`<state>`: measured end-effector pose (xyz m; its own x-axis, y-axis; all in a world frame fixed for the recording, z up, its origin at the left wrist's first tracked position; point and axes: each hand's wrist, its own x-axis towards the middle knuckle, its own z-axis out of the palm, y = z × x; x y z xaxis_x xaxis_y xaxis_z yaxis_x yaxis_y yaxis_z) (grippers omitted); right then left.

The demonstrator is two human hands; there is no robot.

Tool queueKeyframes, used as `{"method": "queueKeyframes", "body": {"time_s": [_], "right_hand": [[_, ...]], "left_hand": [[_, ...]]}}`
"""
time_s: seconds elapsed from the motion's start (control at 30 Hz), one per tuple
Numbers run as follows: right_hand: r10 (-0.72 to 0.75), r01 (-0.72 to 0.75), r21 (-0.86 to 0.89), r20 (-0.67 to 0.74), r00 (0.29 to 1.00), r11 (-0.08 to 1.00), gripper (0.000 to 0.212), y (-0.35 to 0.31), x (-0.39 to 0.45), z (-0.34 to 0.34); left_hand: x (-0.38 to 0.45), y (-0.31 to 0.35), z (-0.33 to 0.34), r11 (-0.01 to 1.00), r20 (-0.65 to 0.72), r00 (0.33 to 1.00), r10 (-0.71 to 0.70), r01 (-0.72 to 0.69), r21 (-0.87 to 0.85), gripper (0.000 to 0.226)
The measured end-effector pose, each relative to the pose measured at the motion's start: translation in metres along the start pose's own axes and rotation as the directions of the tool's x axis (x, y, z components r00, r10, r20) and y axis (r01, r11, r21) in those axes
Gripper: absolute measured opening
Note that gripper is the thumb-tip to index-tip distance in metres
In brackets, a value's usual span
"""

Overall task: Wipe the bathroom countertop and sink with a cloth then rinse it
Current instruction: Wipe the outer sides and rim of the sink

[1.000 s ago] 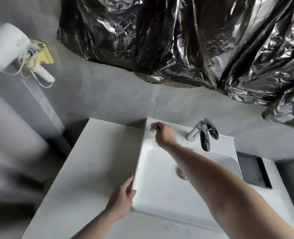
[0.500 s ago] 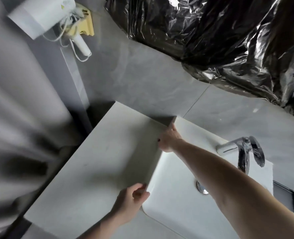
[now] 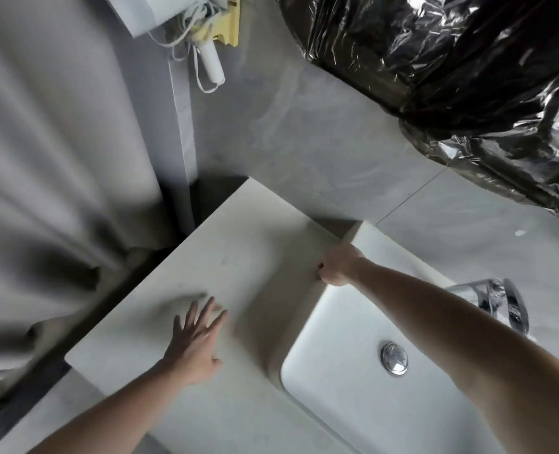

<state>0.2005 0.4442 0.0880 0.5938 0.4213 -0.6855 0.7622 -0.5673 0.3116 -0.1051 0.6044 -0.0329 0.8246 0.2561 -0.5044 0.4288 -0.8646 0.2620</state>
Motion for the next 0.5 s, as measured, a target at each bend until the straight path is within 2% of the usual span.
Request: {"method": "queueKeyframes", "body": {"time_s": [0.07, 0.2, 0.3, 0.37, 0.5], "right_hand": [[0.055, -0.056, -0.064, -0.021, 0.998, 0.996, 0.045, 0.011, 0.007, -0.006], [0.092, -0.094, -0.175, -0.020, 0.996, 0.980, 0.046, 0.002, 0.006, -0.006], [-0.004, 0.003, -0.075, -0.007, 1.000, 0.997, 0.046, -0.025, -0.008, 0.009], [-0.079, 0.078, 0.006, 0.060, 0.995, 0.997, 0.042, -0.053, -0.027, 0.015], [-0.225, 0.237, -0.084, 0.130, 0.966, 0.968, 0.045, -0.112, -0.076, 0.026]], "left_hand": [[-0.003, -0.005, 0.007, 0.998, 0.088, 0.995, -0.038, 0.034, 0.045, 0.116], [-0.004, -0.006, 0.012, 0.997, 0.123, 0.991, -0.046, 0.039, 0.063, 0.128], [-0.003, -0.006, 0.011, 0.998, 0.129, 0.991, -0.046, 0.039, 0.058, 0.130], [-0.003, -0.007, 0.011, 0.997, 0.129, 0.991, -0.045, 0.037, 0.066, 0.131], [-0.004, -0.006, 0.009, 0.998, 0.159, 0.986, -0.047, 0.038, 0.058, 0.131]]}}
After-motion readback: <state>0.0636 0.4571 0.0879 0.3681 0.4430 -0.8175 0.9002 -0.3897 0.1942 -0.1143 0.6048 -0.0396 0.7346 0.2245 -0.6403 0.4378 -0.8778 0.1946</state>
